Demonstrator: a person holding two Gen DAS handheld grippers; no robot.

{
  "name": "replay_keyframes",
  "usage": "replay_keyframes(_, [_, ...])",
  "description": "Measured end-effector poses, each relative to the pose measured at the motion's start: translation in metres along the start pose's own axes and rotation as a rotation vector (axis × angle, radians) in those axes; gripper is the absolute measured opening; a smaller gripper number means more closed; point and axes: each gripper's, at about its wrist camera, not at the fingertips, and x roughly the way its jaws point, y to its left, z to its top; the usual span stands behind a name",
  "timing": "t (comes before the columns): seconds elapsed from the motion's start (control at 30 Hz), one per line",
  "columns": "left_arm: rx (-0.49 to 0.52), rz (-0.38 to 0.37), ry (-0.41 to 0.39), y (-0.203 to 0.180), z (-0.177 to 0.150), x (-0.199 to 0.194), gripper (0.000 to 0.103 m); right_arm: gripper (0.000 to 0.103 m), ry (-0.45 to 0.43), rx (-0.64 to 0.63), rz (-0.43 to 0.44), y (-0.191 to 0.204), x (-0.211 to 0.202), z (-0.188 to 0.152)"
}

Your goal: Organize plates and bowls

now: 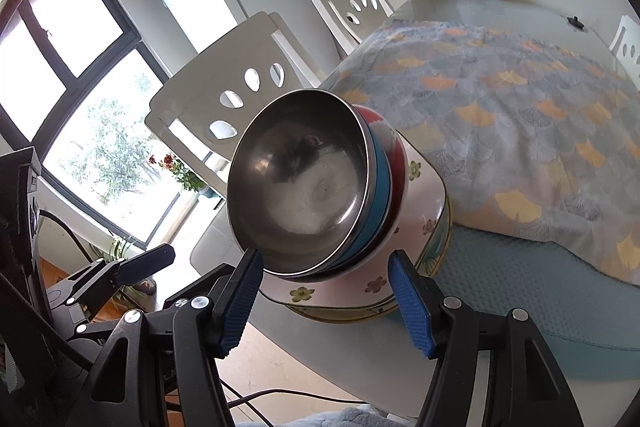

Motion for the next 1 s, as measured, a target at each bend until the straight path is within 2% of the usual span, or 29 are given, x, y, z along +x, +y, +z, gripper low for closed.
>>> replay_keyframes(0.5, [-0.037, 0.011, -0.023, -0.005, -0.011, -0.014, 0.070, 0.063, -0.016, -0.016, 0.044, -0.003, -0.008, -0.005])
replay_keyframes(0.67, [-0.058, -0.030, -0.007, -0.017, -0.015, -0.015, 0.070, 0.062, -0.038, -0.034, 0.074, -0.011, -0.018, -0.008])
replay_keyframes(0.8, [-0.018, -0.067, 0.005, -0.045, -0.020, -0.015, 0.070, 0.063, -0.018, -0.016, 0.086, -0.035, -0.025, -0.014])
replay_keyframes(1.0, [0.110, -0.214, 0.022, -0.123, -0.019, -0.008, 0.070, 0.062, 0.042, 0.113, 0.062, -0.109, -0.036, -0.021])
